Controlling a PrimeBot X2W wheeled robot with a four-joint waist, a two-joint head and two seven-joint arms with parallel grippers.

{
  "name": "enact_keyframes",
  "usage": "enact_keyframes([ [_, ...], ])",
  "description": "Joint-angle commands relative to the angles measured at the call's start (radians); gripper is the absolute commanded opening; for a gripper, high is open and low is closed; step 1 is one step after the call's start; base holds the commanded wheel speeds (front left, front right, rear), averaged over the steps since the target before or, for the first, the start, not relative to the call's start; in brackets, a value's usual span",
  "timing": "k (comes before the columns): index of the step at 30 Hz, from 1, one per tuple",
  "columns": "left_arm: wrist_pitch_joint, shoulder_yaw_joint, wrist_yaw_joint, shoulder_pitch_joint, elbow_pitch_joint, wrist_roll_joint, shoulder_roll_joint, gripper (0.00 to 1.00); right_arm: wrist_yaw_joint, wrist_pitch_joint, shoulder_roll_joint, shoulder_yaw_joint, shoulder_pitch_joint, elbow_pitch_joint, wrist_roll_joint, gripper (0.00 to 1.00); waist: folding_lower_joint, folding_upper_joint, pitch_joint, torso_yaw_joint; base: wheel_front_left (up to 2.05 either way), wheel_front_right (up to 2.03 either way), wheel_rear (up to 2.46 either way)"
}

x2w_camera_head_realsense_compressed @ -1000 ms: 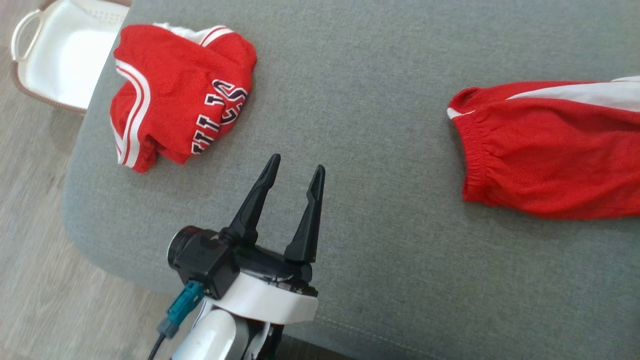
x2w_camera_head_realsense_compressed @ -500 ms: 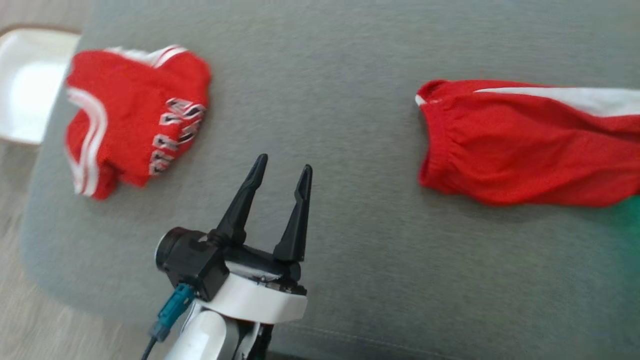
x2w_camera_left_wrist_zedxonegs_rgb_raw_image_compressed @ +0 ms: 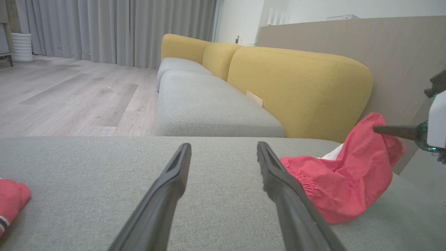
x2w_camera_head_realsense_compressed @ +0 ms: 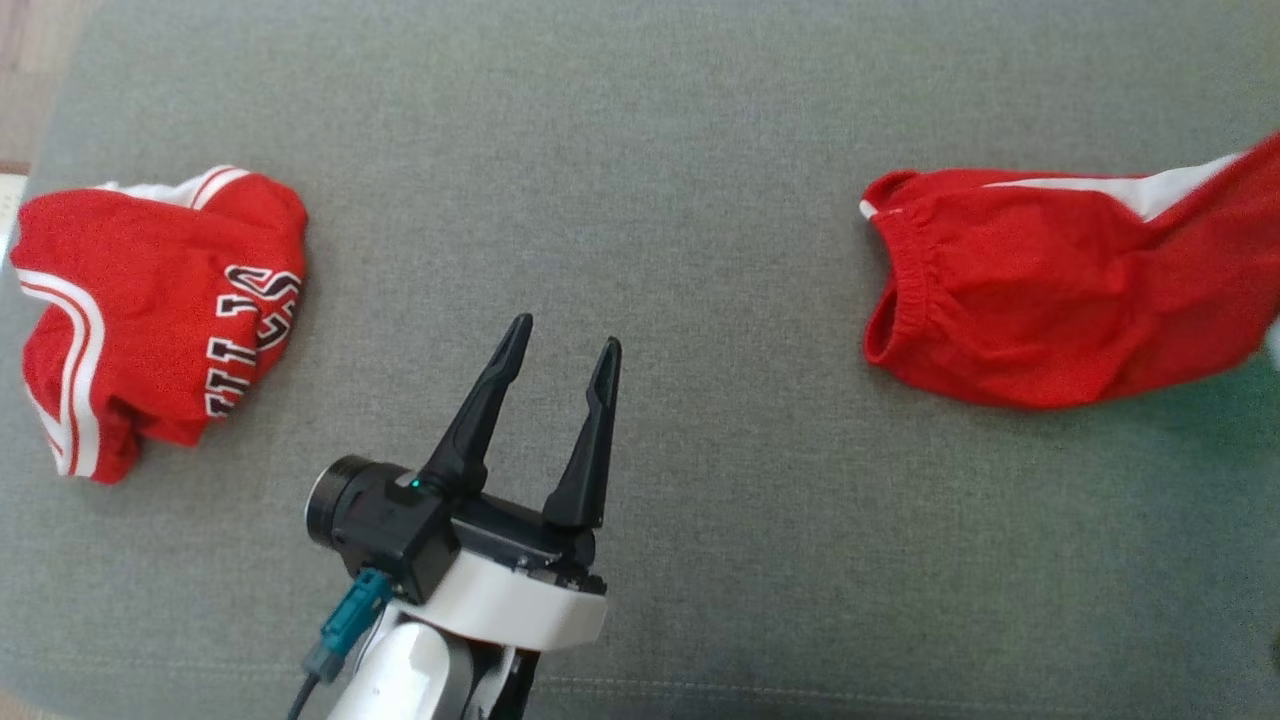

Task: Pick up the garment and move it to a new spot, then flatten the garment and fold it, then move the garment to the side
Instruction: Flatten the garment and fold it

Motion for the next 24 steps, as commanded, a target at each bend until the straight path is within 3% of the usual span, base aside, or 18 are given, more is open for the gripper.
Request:
enact_keyframes([
  [1, -0.006, 0.032, -0.005, -0.004, -0.028, 0.013, -0.003, 1.0, 0.007, -0.003, -0.006, 0.023, -0.03, -0.051, 0.007, 0.0, 0.0, 0.0, -0.012, 0.004, 0.0, 0.0, 0.0],
  [8, -0.006, 0.028, -0.006, 0.01, -0.016, 0.015, -0.005, 1.0, 0.007, 0.014, 0.113, 0.185, -0.014, -0.13, 0.015, 0.0, 0.0, 0.0, -0.05, 0.039, 0.0, 0.0, 0.0],
  [13, -0.006, 0.01, -0.007, 0.004, -0.015, -0.004, -0.008, 1.0, 0.007, 0.019, 0.189, 0.298, 0.012, -0.047, -0.005, 0.0, 0.0, 0.0, -0.05, 0.082, 0.0, 0.0, 0.0],
  [14, -0.006, 0.005, -0.006, 0.001, -0.015, -0.007, -0.009, 1.0, 0.007, 0.016, 0.196, 0.314, 0.017, -0.029, -0.007, 0.38, 0.0, 0.0, -0.049, 0.09, 0.0, 0.0, 0.0],
  [15, -0.006, 0.002, -0.005, -0.001, -0.016, -0.011, -0.009, 1.0, 0.007, 0.012, 0.202, 0.33, 0.02, -0.014, -0.007, 1.0, 0.0, 0.0, -0.048, 0.097, 0.0, 0.0, 0.0],
  [20, -0.006, 0.0, 0.007, -0.002, -0.018, -0.023, -0.011, 1.0, 0.007, -0.024, 0.225, 0.386, 0.036, -0.006, 0.059, 1.0, 0.0, 0.0, -0.049, 0.105, 0.0, 0.0, 0.0],
  [24, -0.006, 0.006, 0.013, 0.005, -0.021, -0.024, -0.011, 1.0, 0.007, -0.072, 0.23, 0.385, 0.083, -0.099, 0.108, 1.0, 0.0, 0.0, -0.059, 0.097, 0.0, 0.0, 0.0],
])
